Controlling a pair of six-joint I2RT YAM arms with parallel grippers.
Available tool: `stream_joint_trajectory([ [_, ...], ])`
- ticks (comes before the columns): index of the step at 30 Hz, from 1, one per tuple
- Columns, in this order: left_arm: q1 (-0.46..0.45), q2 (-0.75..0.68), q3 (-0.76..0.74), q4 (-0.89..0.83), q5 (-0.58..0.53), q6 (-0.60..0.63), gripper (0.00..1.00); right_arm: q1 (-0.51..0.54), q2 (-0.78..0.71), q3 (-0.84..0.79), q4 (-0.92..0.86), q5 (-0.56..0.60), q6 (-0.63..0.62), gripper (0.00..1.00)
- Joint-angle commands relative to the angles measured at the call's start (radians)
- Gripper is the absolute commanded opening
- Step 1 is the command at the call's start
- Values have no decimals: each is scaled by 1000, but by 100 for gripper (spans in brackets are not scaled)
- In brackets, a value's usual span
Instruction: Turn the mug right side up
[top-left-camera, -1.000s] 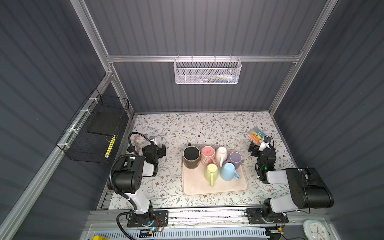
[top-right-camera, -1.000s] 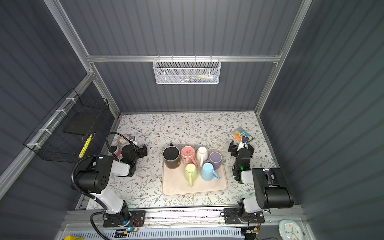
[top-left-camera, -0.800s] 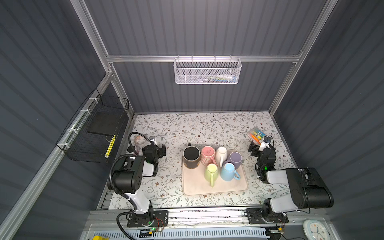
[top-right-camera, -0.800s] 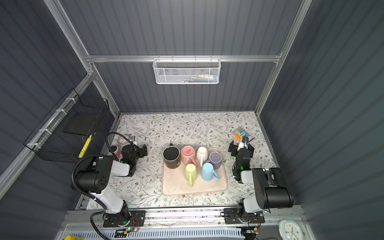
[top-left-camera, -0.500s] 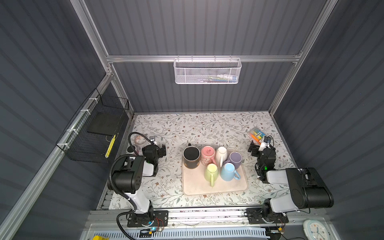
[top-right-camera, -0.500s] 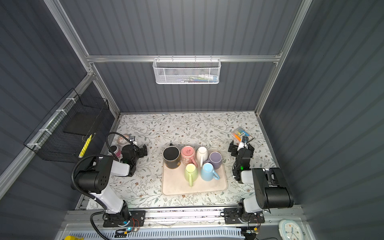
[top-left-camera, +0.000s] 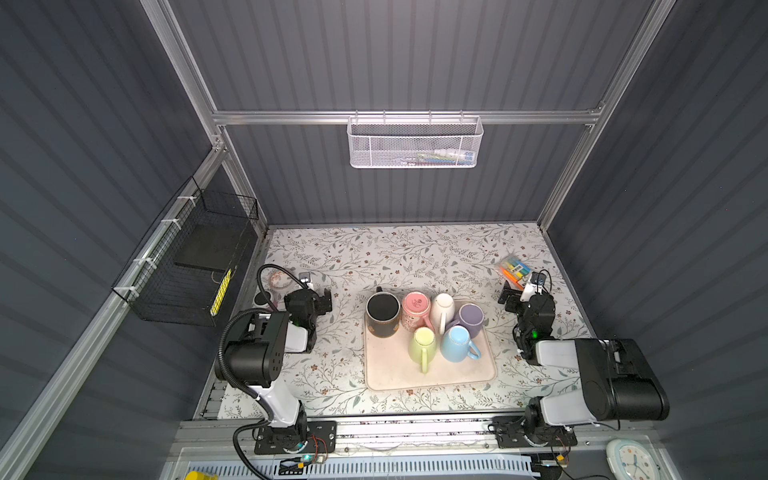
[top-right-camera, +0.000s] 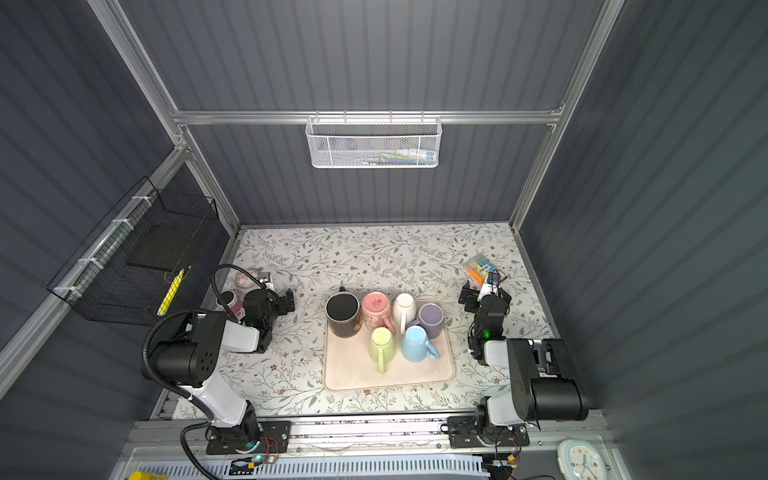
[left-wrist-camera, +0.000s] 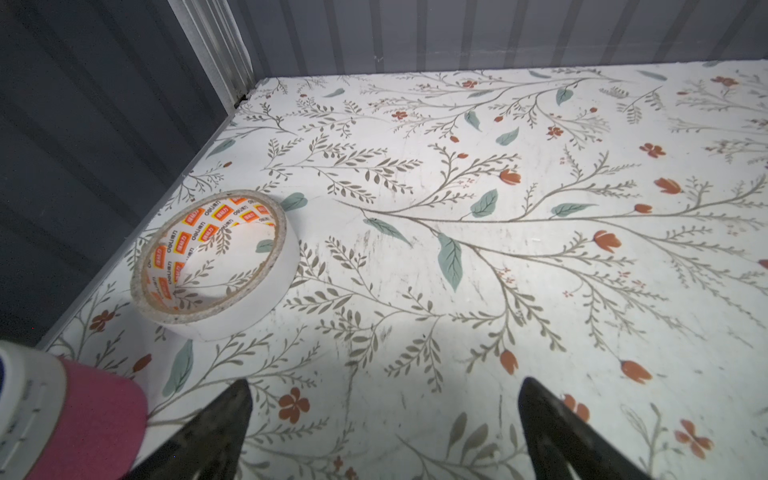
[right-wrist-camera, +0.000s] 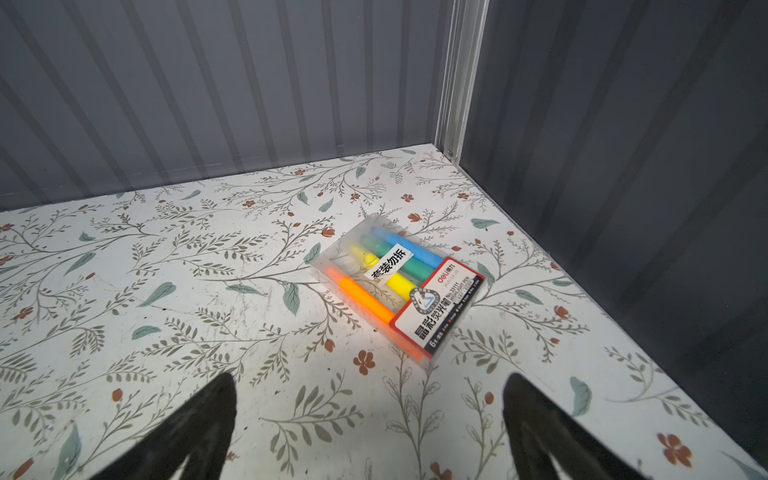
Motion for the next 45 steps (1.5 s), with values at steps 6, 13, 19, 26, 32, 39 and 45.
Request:
stream_joint_trajectory([
  [6,-5,-189,177,-414,28,-23,100,10,-339,117,-480,148,96,99],
  [13,-48,-295,359,-729,21,-81,100,26,-499,323,-941,52,205,99],
  [19,-194,-368,465,-886,-4,-98,100,144,-541,450,-1138,-75,178,91],
  [26,-303,-470,497,-1028,-22,-214,100,380,-490,612,-1401,-183,125,85],
  [32,-372,-564,506,-1194,-94,-304,100,573,-459,671,-1596,-114,235,77],
  [39,-375,-704,363,-1249,-41,-439,100,773,-443,680,-1742,-43,387,71],
  [45,-375,-805,225,-1213,-39,-503,100,900,-360,758,-1854,2,538,65],
])
